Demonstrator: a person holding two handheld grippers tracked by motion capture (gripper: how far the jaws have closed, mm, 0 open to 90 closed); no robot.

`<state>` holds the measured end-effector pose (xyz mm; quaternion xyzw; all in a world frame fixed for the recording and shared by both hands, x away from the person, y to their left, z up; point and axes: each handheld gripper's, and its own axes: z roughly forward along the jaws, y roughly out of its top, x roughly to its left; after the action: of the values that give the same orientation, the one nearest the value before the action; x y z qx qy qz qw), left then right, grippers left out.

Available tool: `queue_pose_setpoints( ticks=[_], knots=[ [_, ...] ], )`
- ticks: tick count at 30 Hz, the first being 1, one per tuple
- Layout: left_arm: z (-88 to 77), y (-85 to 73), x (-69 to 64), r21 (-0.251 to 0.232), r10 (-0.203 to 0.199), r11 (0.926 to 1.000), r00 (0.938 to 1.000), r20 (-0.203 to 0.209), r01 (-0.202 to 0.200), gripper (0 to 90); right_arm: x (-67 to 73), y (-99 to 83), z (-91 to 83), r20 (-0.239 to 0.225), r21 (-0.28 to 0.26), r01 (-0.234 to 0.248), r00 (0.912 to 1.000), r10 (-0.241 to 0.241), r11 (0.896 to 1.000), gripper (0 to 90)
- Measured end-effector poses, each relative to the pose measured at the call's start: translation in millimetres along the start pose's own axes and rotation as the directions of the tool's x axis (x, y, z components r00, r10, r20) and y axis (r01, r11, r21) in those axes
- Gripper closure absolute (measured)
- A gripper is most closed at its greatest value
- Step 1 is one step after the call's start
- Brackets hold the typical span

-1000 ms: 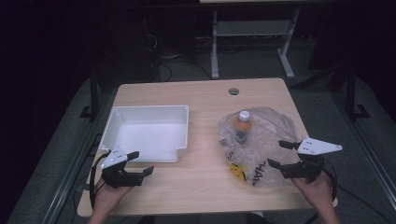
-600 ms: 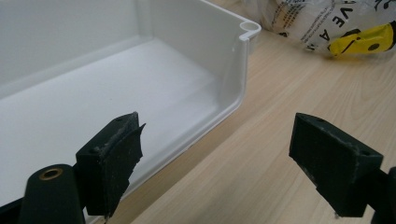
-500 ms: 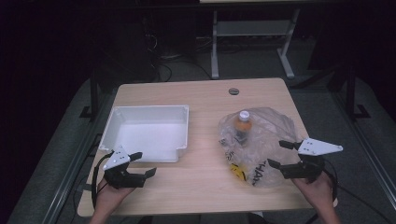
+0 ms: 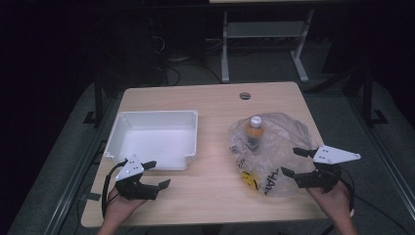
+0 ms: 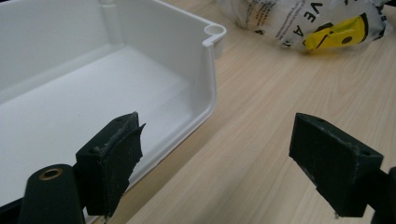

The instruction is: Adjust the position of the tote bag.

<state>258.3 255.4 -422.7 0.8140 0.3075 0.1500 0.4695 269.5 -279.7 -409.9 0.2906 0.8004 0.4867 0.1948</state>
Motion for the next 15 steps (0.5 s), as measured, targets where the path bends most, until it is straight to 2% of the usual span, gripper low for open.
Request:
queue_pose_setpoints(
  ticks=[1, 4, 5, 9, 10, 15],
  knots=[
    [2.4, 2.8, -0.5, -0.016, -0.005, 0.9999, 0.9999, 0.015, 0.006, 16.4, -0.7, -0.8, -1.9, 0.006, -0.005, -0.003, 1.0, 0.003, 1.0, 19.5],
    [4.7, 7.8, -1.9, -0.025, -0.01, 0.9996, 0.9998, 0.016, 0.01, 16.4, -2.1, -2.2, -2.4, 0.011, 0.002, -0.014, 0.9998, 0.014, 1.0, 19.6],
    [8.4, 13.3, -4.9, -0.044, -0.007, 0.999, 0.9996, 0.026, 0.008, 16.4, -2.4, -2.4, -2.5, 0.012, 0.003, -0.016, 0.9998, 0.016, 1.0, 19.7],
    [18.6, 19.9, -16.4, -0.017, 0.048, 0.9987, 0.9983, 0.034, -0.048, 16.4, -2.1, -1.4, -2.2, 0.009, -0.003, -0.014, 0.9999, 0.014, 1.0, 19.7],
    [18.6, 19.9, -16.4, -0.017, 0.048, 0.9987, 0.9983, 0.034, -0.048, 16.4, -1.6, -1.1, -2.0, 0.01, -0.001, -0.014, 0.9999, 0.014, 1.0, 19.7],
    [26.7, 27.1, -29.6, 0.002, 0.118, 0.9929, 0.9914, 0.056, -0.119, 16.4, -1.5, -2.3, -1.6, 0.008, 0.005, -0.01, 0.9999, 0.01, 1.0, 19.9]
  ],
)
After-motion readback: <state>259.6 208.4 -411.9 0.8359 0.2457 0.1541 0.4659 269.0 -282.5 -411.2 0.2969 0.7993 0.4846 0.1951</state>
